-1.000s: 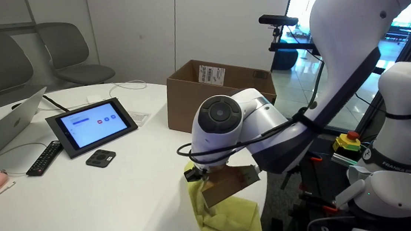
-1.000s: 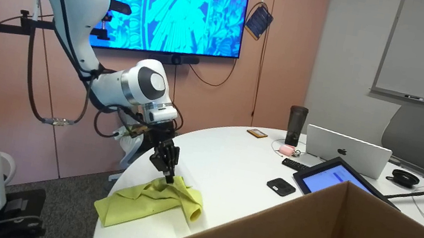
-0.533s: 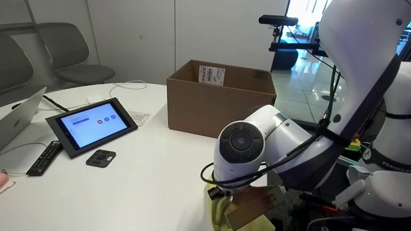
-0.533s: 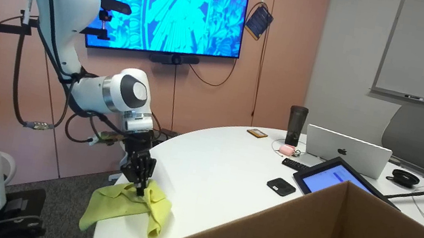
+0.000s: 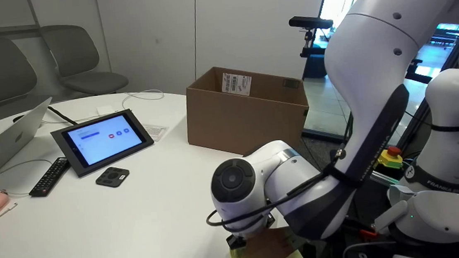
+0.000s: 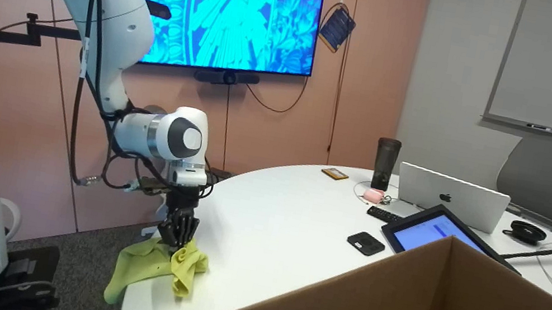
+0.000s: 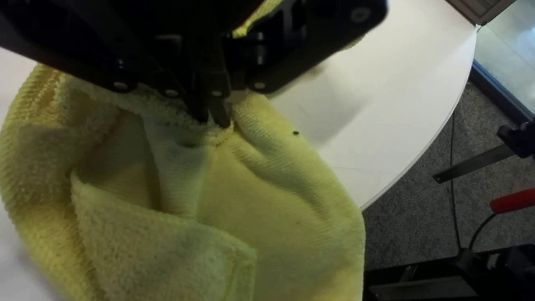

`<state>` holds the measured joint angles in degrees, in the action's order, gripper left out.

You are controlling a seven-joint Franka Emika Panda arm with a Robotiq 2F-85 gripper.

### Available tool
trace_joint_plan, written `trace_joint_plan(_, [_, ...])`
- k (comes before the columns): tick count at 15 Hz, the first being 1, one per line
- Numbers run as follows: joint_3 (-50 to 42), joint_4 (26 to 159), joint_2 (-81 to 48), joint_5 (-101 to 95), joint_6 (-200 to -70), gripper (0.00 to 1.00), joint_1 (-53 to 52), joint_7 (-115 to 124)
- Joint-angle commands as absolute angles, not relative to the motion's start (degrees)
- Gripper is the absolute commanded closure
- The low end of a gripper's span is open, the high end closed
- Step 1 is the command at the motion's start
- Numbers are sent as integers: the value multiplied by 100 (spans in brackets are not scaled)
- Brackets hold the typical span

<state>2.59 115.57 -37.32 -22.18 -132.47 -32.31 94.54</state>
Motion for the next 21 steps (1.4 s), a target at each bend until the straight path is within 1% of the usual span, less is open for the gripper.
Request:
trace_joint_plan(1, [491,10869,-4485,-1832,-13385,97,-2950,8986])
trace_joint_plan(4, [383,10742,-4531,-1789,-13285,97,-2967,9165])
trace_joint_plan(10, [-50,10256,-4724,-1988,-13700,98,-2998,9818])
trace_joint_plan(17, [-867,8971,-5424,-2421,-13738,98,-3126,10853])
trace_joint_plan(21, [-1107,8239,-5812,-2462,-13557,98,-3061,11185])
